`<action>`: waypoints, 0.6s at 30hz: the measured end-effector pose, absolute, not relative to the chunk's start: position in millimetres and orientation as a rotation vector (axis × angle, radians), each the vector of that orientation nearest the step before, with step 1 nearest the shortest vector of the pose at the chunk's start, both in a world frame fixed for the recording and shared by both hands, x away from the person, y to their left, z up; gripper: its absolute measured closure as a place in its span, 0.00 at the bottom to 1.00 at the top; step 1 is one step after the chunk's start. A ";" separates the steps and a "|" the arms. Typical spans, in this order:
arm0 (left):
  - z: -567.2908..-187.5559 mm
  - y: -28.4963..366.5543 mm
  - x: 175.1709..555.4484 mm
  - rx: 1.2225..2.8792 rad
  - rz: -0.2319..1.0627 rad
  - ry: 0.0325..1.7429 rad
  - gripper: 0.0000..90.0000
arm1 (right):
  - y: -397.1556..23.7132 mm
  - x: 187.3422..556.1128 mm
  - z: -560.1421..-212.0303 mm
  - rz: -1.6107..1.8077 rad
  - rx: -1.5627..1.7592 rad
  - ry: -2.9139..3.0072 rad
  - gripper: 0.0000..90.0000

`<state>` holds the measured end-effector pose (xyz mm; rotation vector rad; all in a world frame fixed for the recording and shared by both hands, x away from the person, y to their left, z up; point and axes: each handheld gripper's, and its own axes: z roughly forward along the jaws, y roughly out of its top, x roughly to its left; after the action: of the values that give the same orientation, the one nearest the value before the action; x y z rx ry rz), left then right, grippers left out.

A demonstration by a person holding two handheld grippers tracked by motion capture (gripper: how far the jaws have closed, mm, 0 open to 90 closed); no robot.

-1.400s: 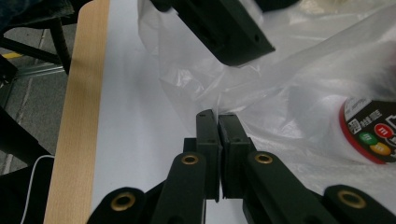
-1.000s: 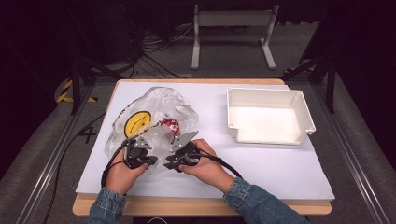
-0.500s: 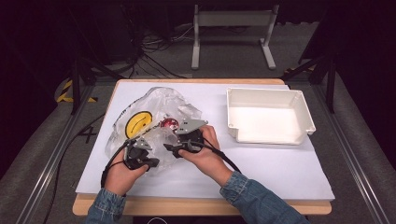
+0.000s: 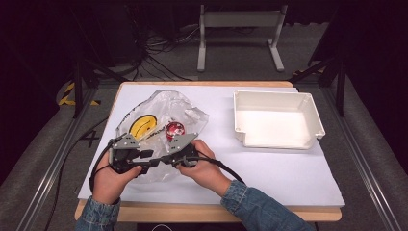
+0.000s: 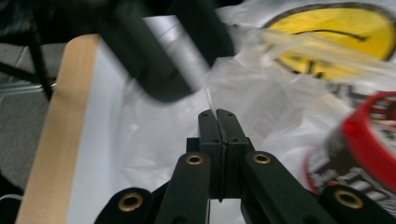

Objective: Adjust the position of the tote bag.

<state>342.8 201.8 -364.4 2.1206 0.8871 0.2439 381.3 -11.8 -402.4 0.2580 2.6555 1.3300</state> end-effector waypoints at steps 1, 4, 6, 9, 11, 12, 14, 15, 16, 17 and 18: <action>-364.4 201.8 342.8 2.121 0.244 0.887 0.63 | -9.1 377.4 -404.8 1.327 0.229 2.675 1.00; -368.3 202.2 344.1 2.146 0.230 0.907 0.64 | -3.8 369.0 -410.6 1.321 0.177 2.705 1.00; -378.7 198.1 348.2 2.196 0.183 0.922 0.65 | -1.5 365.5 -413.5 1.324 0.158 2.717 1.00; -386.3 194.5 351.2 2.233 0.165 0.925 0.71 | -0.2 363.5 -416.1 1.329 0.141 2.731 1.00; -394.8 190.6 354.5 2.283 0.153 0.944 0.76 | 0.2 361.5 -419.0 1.327 0.134 2.741 1.00; -399.8 189.1 356.3 2.305 0.128 0.942 0.84 | -0.6 361.0 -419.9 1.318 0.127 2.744 1.00; -403.1 188.2 357.6 2.333 0.123 0.943 0.92 | -2.3 361.2 -419.4 1.316 0.130 2.744 0.98; -406.0 187.5 358.6 2.356 0.131 0.951 0.93 | -3.4 361.6 -418.6 1.320 0.133 2.742 0.96; -406.0 187.5 358.6 2.356 0.131 0.951 0.95 | -3.4 361.6 -418.6 1.320 0.133 2.742 0.96; -408.7 187.6 359.7 2.375 0.135 0.964 0.95 | -5.7 362.1 -416.4 1.325 0.147 2.743 0.93; -412.8 189.0 361.6 2.381 0.123 0.979 0.95 | -11.5 363.3 -410.4 1.335 0.168 2.740 0.84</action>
<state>361.6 189.0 -412.8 2.3811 0.9788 0.1225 363.3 -11.5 -410.4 0.1678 2.7399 1.3353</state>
